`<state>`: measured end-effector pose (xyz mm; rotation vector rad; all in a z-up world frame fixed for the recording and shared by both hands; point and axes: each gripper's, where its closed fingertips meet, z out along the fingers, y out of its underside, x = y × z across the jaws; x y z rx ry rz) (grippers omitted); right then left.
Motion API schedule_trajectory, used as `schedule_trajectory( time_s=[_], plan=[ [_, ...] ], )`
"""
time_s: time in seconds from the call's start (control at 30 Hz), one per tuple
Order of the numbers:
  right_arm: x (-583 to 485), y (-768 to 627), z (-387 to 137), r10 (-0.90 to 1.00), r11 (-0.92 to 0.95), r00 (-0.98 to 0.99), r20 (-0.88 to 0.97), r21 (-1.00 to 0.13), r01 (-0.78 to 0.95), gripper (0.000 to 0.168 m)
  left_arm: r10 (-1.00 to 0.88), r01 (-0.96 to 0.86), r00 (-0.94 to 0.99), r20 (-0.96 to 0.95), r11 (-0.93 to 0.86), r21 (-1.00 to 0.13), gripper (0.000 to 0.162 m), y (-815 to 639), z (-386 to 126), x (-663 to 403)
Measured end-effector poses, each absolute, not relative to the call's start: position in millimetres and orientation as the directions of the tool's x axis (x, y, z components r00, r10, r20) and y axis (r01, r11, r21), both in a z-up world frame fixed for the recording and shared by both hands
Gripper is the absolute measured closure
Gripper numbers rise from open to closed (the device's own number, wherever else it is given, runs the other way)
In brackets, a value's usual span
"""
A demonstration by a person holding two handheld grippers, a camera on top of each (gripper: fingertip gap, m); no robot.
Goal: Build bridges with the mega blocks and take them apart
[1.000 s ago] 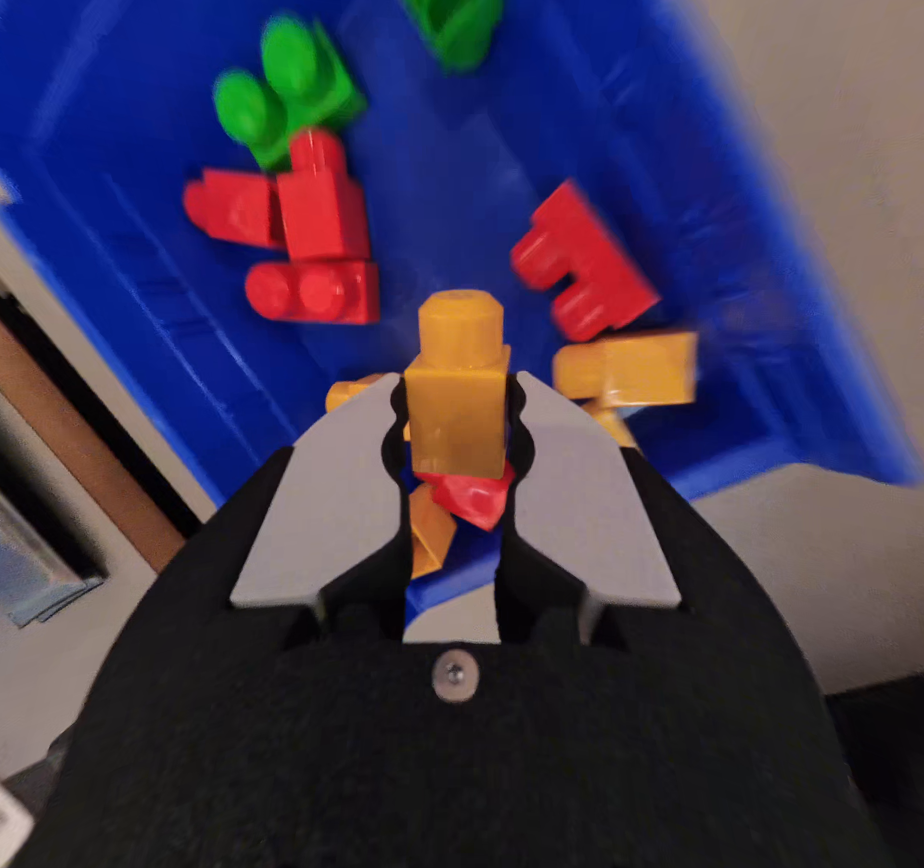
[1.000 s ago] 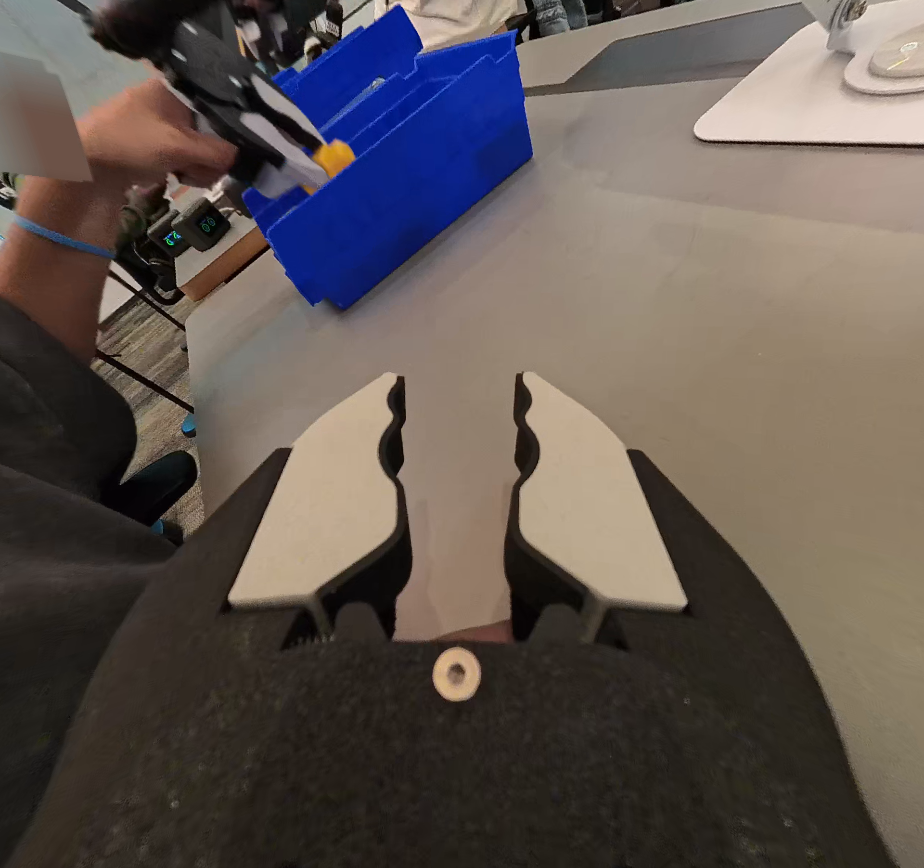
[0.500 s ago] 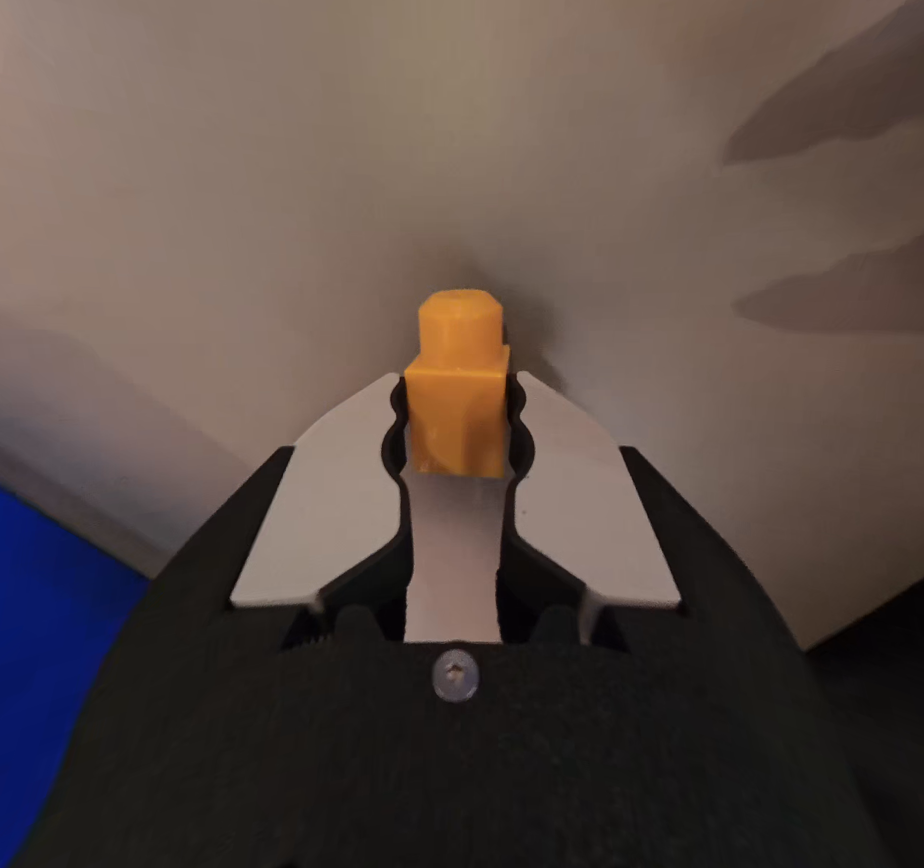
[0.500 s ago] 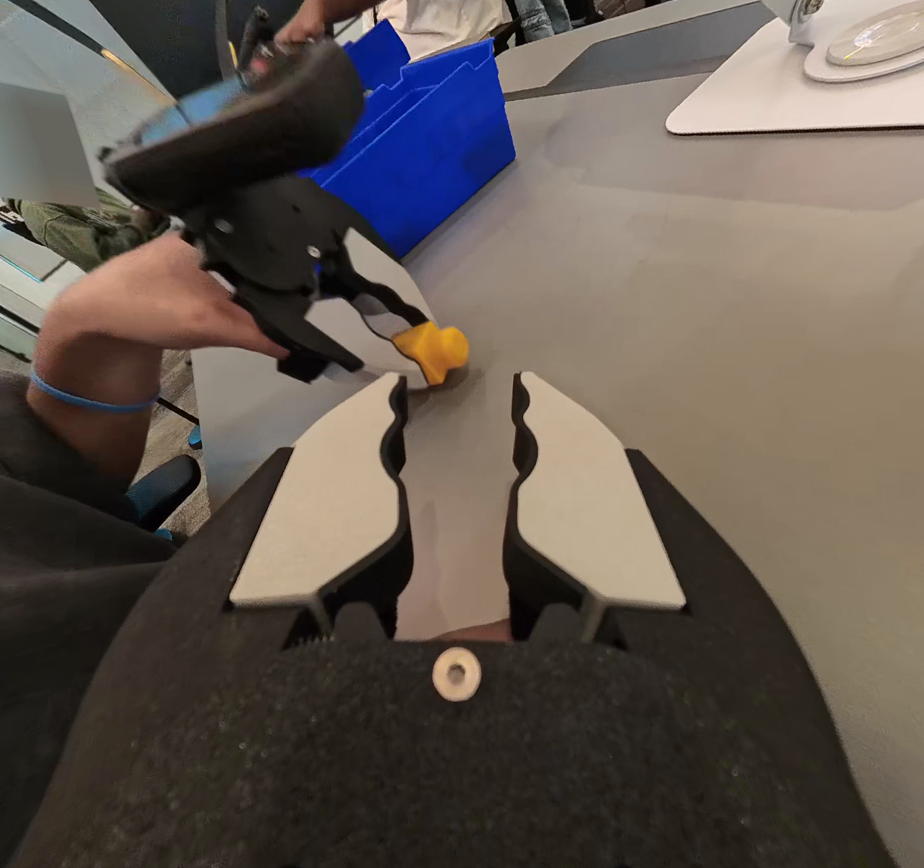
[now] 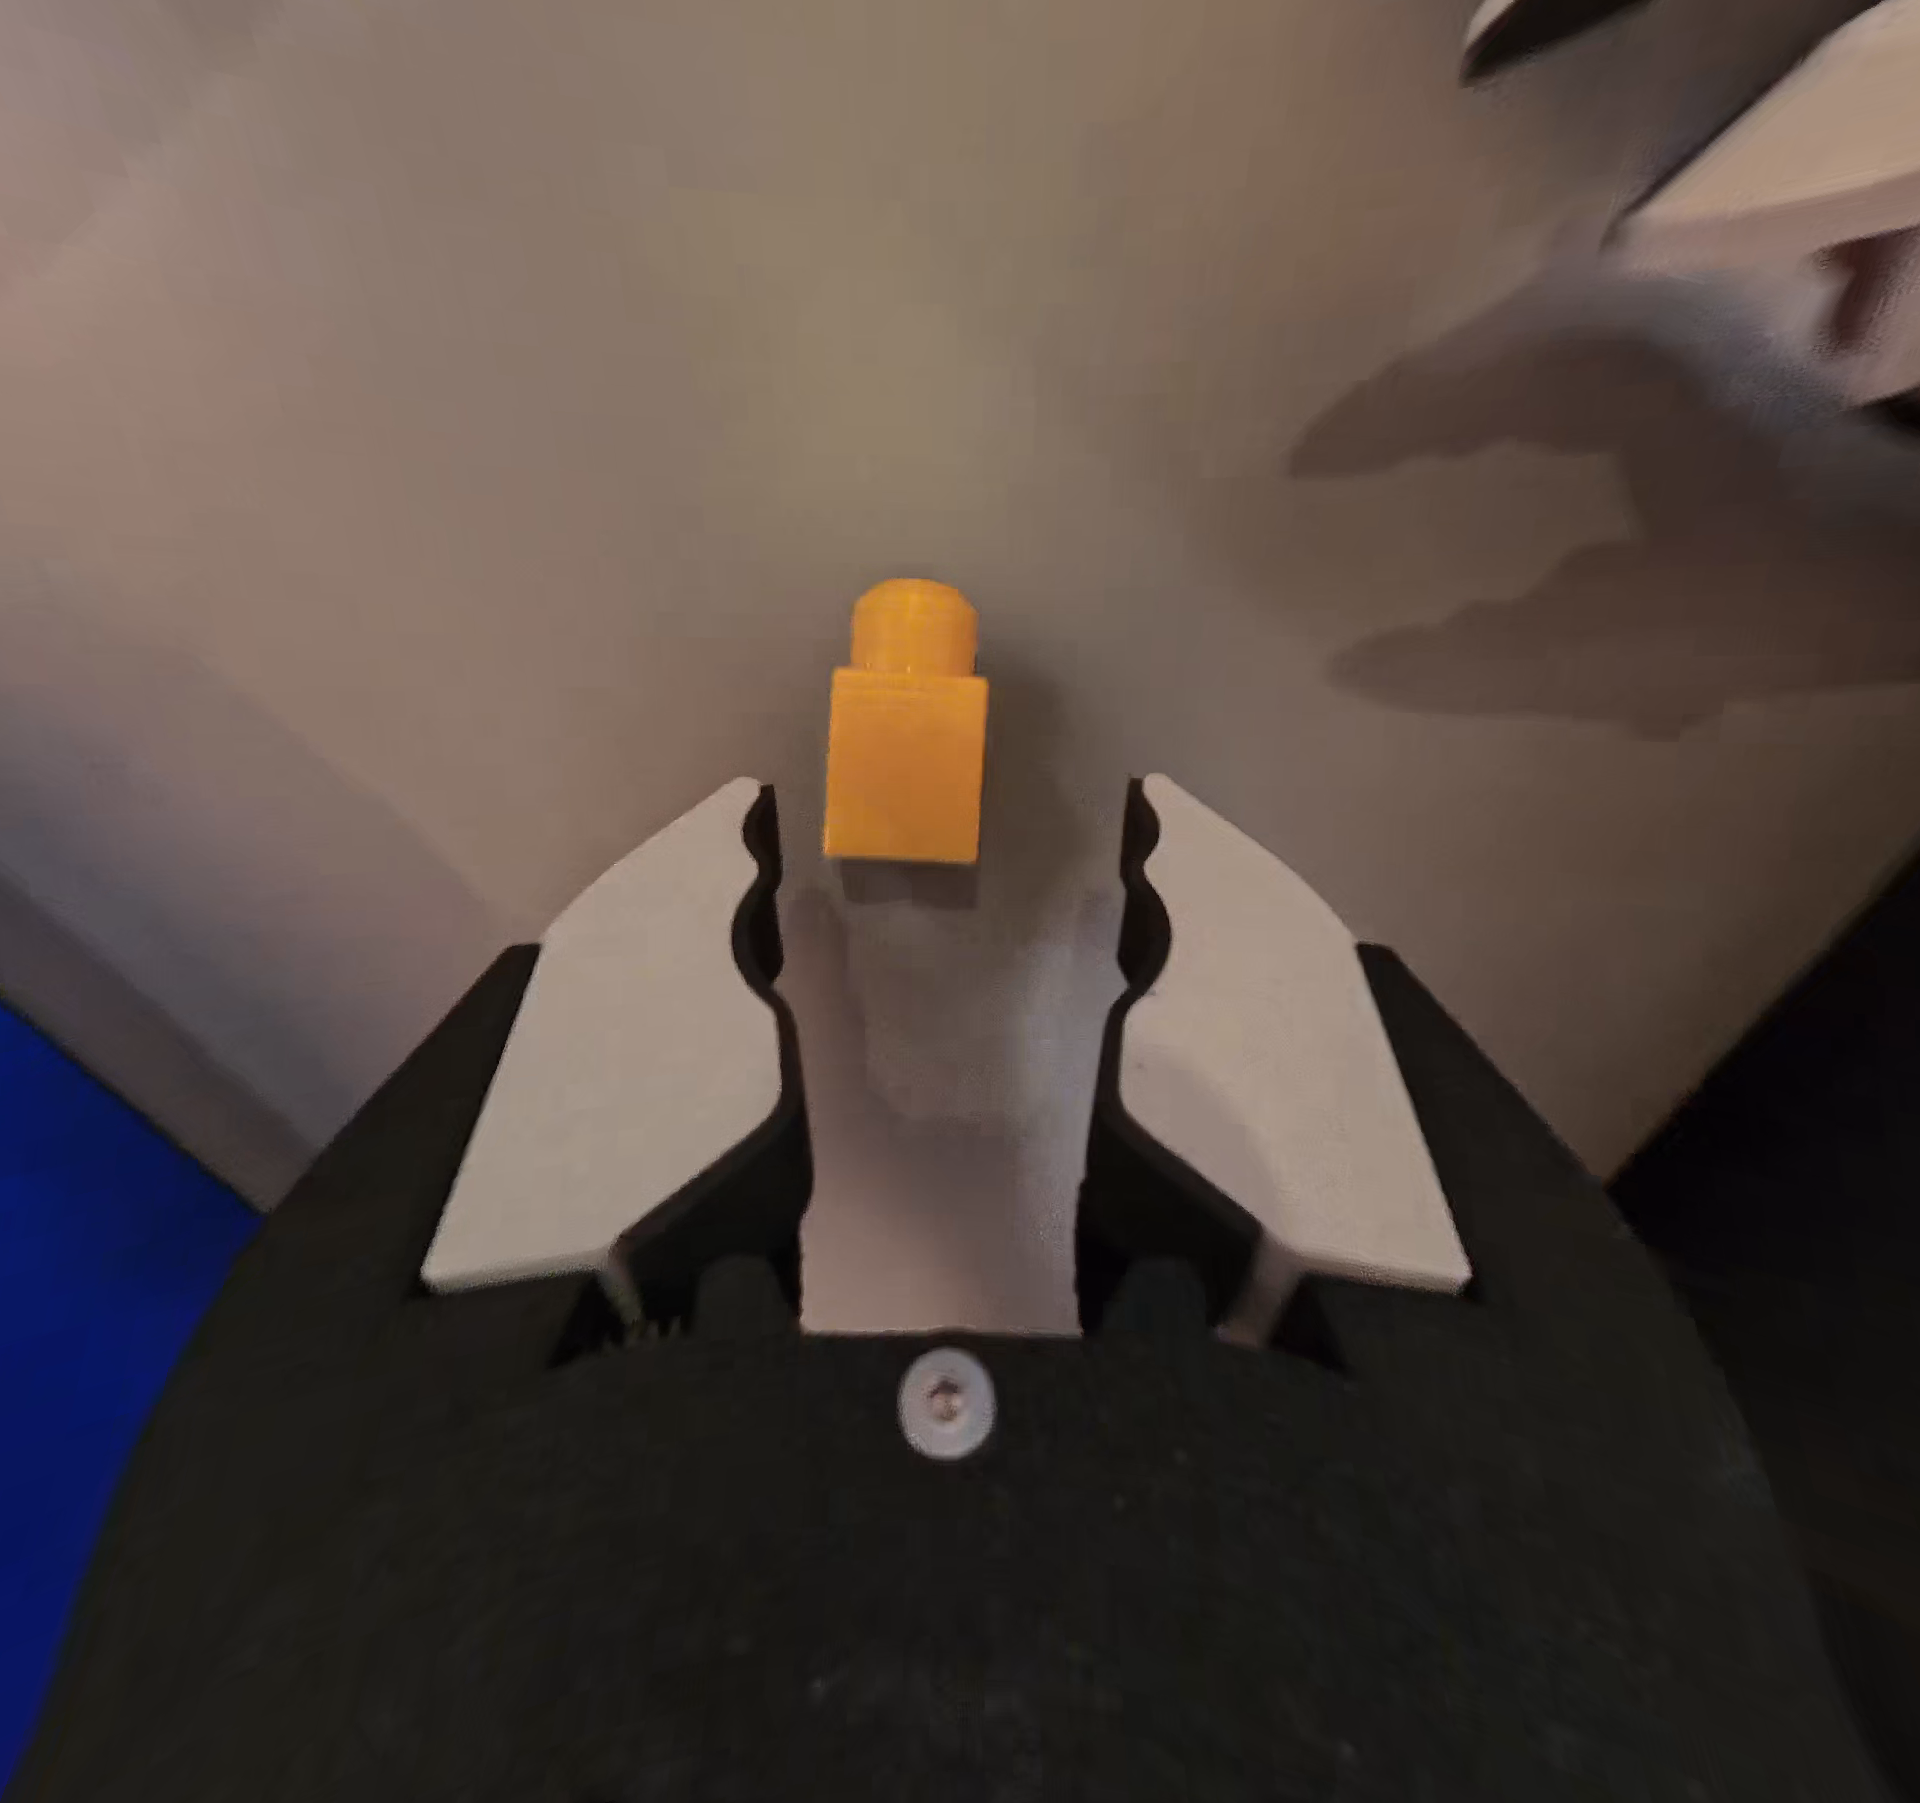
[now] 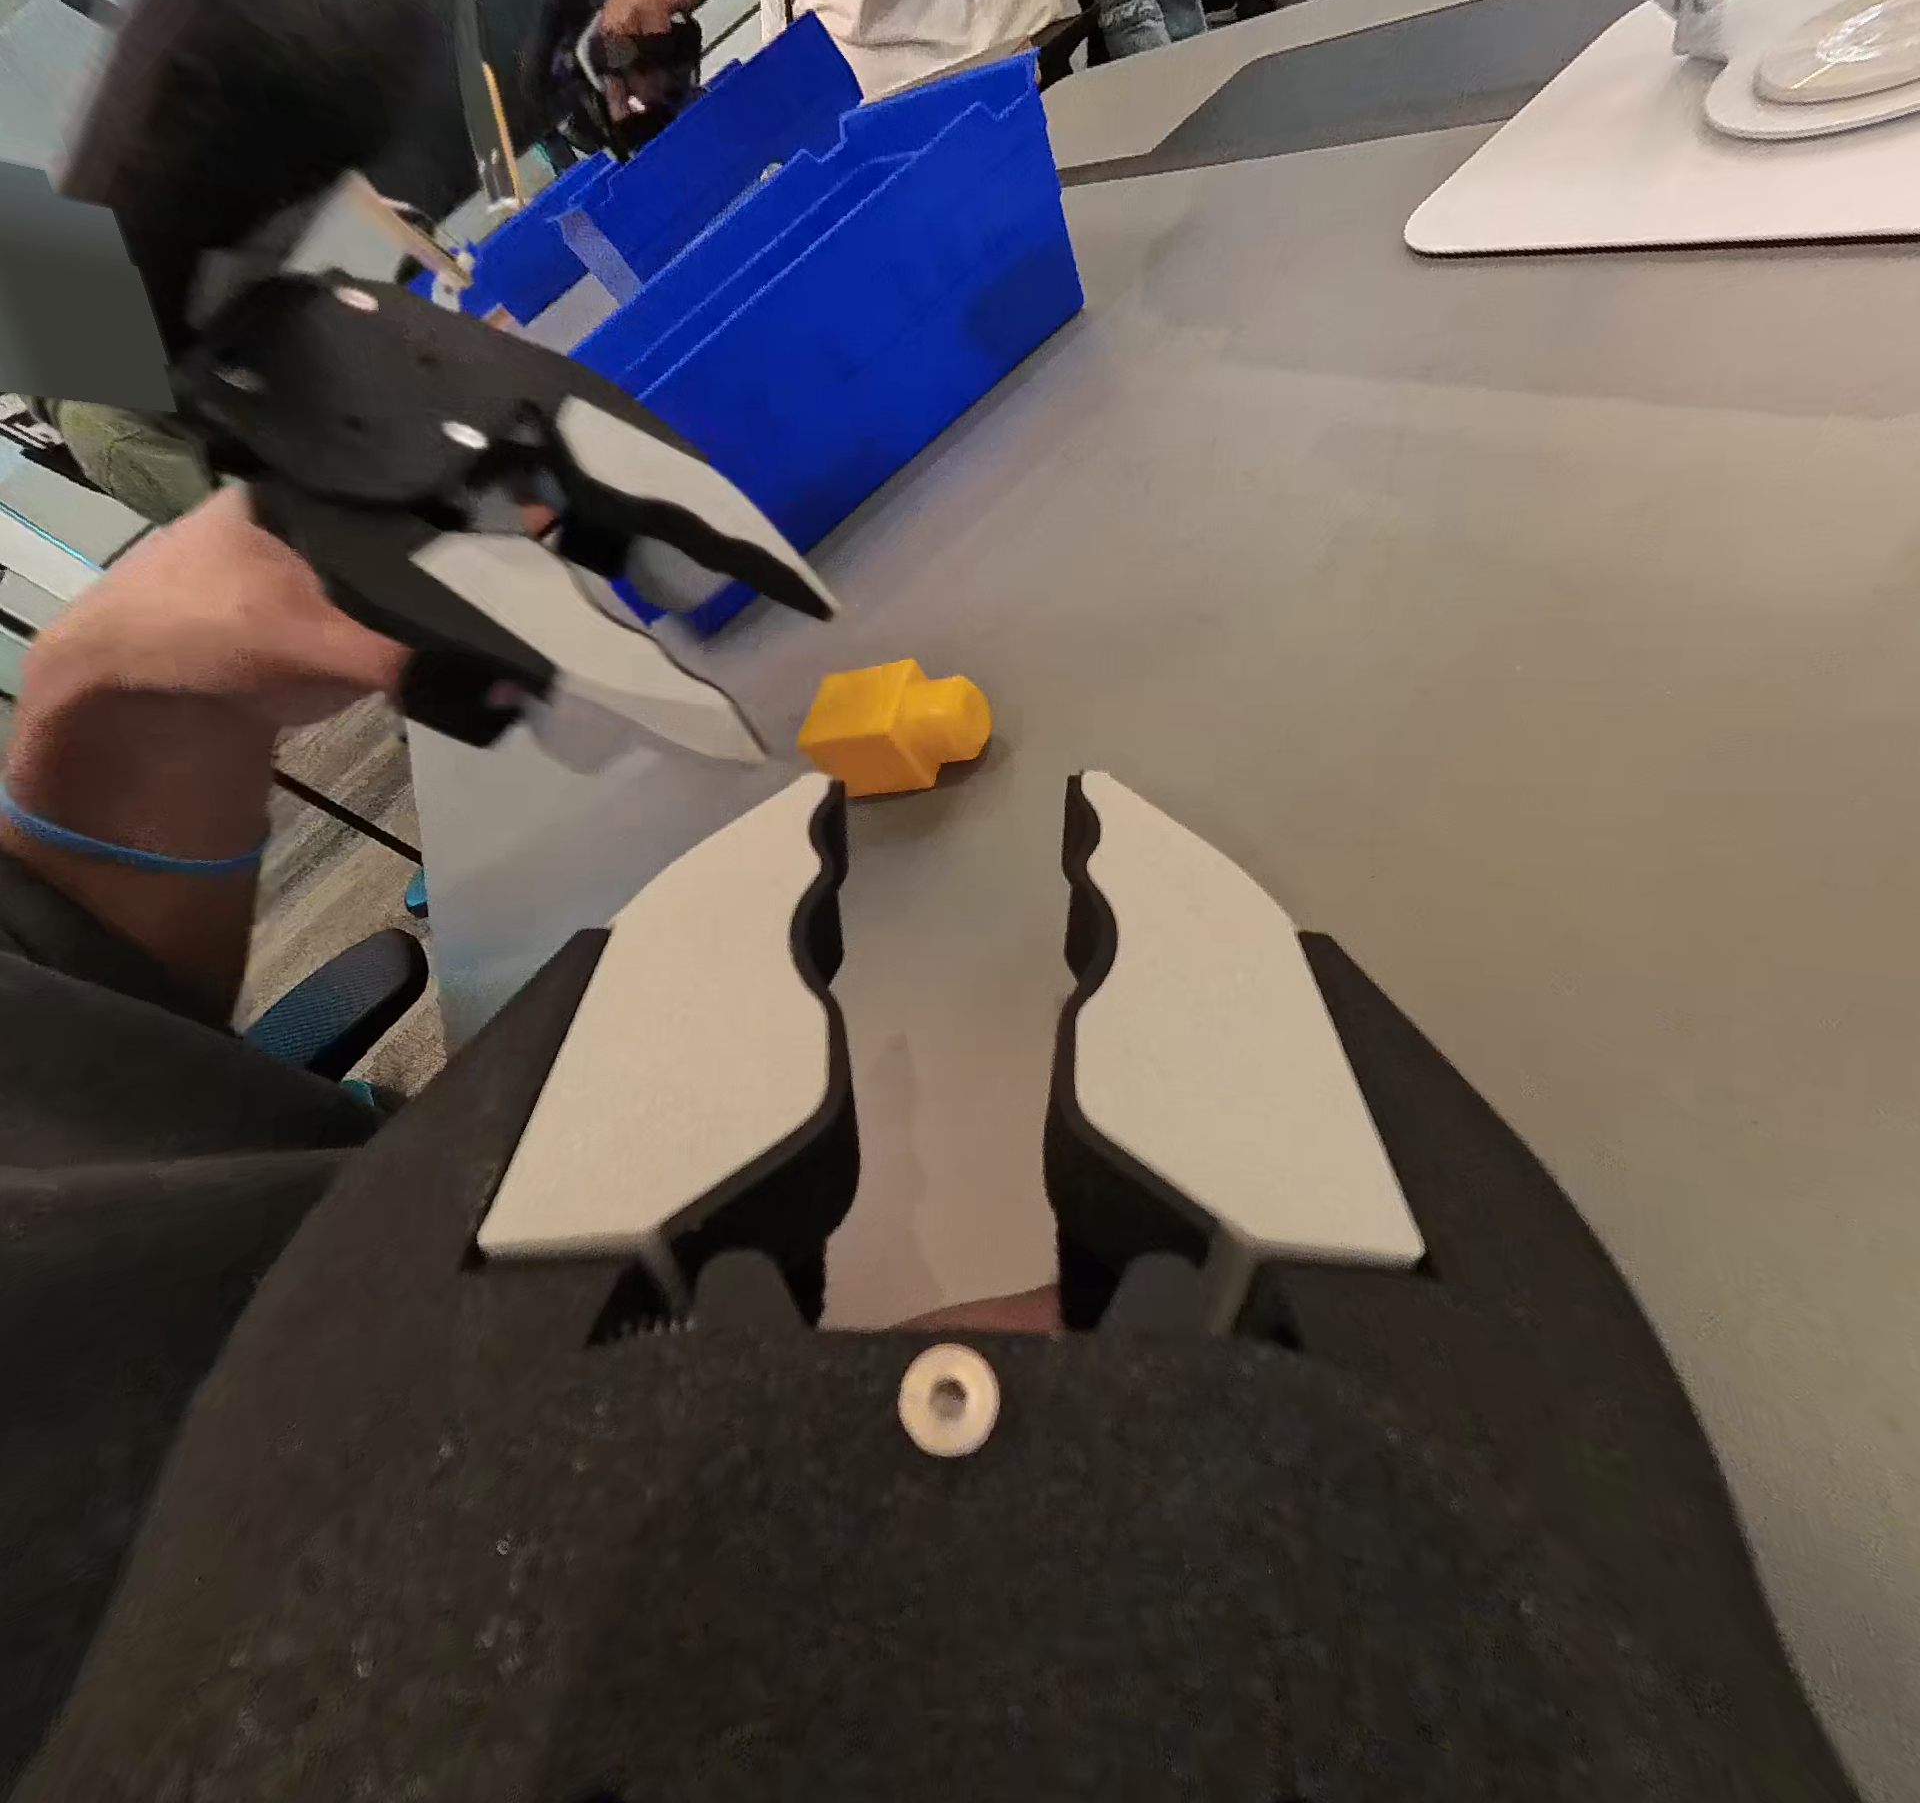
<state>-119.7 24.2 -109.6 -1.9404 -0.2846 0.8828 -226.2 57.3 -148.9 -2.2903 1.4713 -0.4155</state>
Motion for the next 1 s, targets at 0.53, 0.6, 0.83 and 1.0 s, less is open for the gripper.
schedule_trajectory(
  time_s=[0.53,0.6,0.83,1.0],
  plan=[
    [-139.0,30.6,-119.0,0.541,-0.557,0.693,-0.477,-0.820,-0.129,0.129,-0.617,-0.584,0.776,-0.135,-0.619,-0.525,0.085,127.6,-93.8,-464.0],
    [-137.8,29.5,-119.3,0.541,-0.552,0.705,-0.459,-0.826,-0.114,0.129,-0.660,-0.615,0.744,-0.106,-0.614,-0.494,0.086,141.5,-105.8,-453.6],
    [-126.1,28.4,-115.5,0.524,-0.541,0.718,-0.458,-0.830,-0.134,0.129,-0.778,-0.755,0.627,-0.046,-0.592,-0.282,0.085,166.9,-148.0,-438.7],
    [-124.1,28.3,-115.1,0.523,-0.542,0.719,-0.458,-0.830,-0.134,0.129,-0.814,-0.800,0.578,0.062,-0.580,-0.152,0.087,157.0,-177.7,-428.9]
  ],
)
